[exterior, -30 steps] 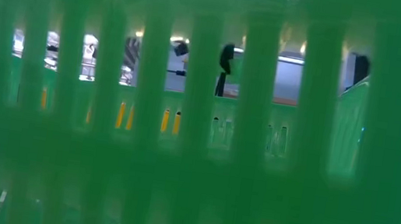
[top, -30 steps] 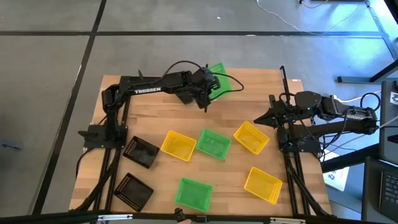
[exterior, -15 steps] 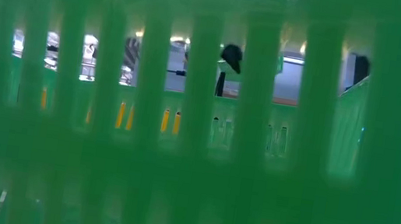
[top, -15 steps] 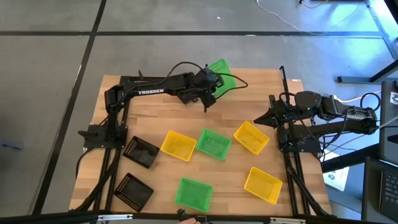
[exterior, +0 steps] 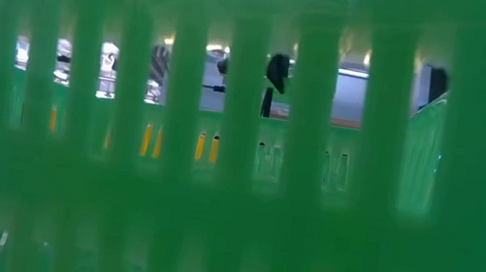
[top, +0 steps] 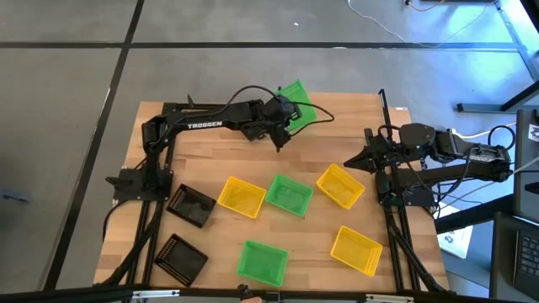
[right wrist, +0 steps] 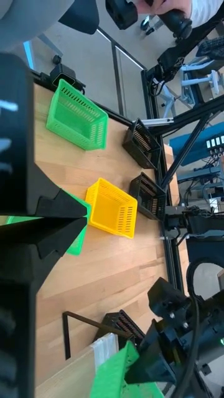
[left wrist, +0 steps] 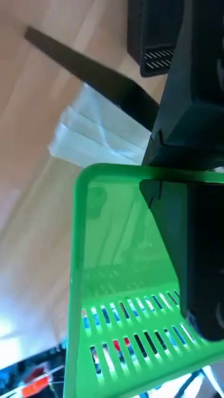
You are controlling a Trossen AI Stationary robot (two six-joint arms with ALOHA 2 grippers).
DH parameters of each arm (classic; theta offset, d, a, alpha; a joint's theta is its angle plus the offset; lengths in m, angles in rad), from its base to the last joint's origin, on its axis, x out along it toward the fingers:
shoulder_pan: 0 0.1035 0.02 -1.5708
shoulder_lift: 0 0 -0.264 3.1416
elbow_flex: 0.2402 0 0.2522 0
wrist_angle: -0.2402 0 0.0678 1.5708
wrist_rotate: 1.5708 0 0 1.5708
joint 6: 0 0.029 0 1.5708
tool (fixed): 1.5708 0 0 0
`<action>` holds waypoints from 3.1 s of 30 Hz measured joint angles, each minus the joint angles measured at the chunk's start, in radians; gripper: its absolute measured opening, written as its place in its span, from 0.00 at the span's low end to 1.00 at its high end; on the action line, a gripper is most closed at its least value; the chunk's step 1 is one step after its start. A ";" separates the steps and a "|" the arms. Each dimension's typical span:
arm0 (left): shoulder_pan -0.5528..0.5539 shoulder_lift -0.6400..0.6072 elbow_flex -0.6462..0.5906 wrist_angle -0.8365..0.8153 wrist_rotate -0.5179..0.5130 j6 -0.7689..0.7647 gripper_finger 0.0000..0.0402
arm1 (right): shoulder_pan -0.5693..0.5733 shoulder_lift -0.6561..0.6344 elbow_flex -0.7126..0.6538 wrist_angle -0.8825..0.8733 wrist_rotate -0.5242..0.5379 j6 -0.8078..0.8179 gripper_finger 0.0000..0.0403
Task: Stack baskets on shelf by color
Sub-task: Put the top green bin on the shelf
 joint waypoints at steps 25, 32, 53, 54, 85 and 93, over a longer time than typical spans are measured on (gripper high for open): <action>0.000 -0.001 0.000 -0.068 0.094 0.075 0.00 | 0.000 0.069 0.000 -0.019 0.561 -0.032 0.00; 0.000 -0.001 0.000 -0.069 0.094 0.075 0.00 | 0.000 0.094 0.000 -0.019 0.560 -0.055 0.00; 0.010 -0.001 0.001 -0.068 0.101 0.071 0.00 | 0.000 0.097 0.000 -0.018 0.559 -0.055 0.00; 0.010 -0.001 0.001 -0.066 0.107 0.071 0.00 | 0.000 0.097 0.000 -0.018 0.559 -0.054 0.00; 0.007 -0.001 0.001 -0.050 0.130 -0.010 0.00 | 0.000 0.097 0.000 -0.018 0.559 -0.054 0.00; 0.007 -0.001 0.001 -0.043 0.134 0.020 0.01 | 0.000 0.097 0.000 -0.018 0.559 -0.056 0.00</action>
